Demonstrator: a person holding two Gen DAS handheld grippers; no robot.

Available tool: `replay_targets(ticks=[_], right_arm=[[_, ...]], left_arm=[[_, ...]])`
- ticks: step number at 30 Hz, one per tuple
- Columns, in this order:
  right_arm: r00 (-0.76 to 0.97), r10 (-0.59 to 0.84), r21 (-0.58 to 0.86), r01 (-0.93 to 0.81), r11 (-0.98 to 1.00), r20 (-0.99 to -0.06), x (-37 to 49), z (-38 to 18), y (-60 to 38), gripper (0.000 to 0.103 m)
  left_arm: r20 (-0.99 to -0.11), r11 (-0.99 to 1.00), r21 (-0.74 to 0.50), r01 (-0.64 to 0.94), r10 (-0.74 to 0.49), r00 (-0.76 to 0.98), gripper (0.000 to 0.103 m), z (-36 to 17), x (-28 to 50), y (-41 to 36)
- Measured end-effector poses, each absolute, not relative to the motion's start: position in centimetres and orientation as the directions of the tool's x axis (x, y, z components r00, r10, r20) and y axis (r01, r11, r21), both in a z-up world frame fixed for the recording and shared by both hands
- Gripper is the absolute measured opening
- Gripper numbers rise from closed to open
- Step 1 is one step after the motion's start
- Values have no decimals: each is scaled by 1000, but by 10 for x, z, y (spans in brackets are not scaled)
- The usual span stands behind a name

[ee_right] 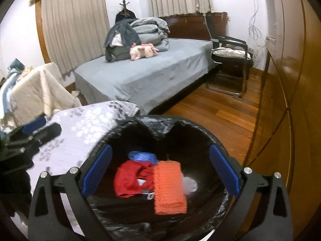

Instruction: Collect trash

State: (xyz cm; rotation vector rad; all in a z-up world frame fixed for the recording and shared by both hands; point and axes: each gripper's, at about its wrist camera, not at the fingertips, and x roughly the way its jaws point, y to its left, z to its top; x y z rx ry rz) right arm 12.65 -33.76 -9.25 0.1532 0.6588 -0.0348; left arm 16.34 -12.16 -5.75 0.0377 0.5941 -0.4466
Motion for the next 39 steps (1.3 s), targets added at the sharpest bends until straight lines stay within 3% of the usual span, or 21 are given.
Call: replay_targets(ticks=[19, 39], right_arm=[[845, 90, 93, -48, 994, -526, 71, -17, -285, 97], [861, 110, 65, -90, 994, -497, 55, -2, -263, 97]], left_arm=[[-479, 941, -74, 330, -324, 816, 97, 1, 88, -68], [-426, 947, -72, 313, -313, 849, 97, 22, 57, -54]])
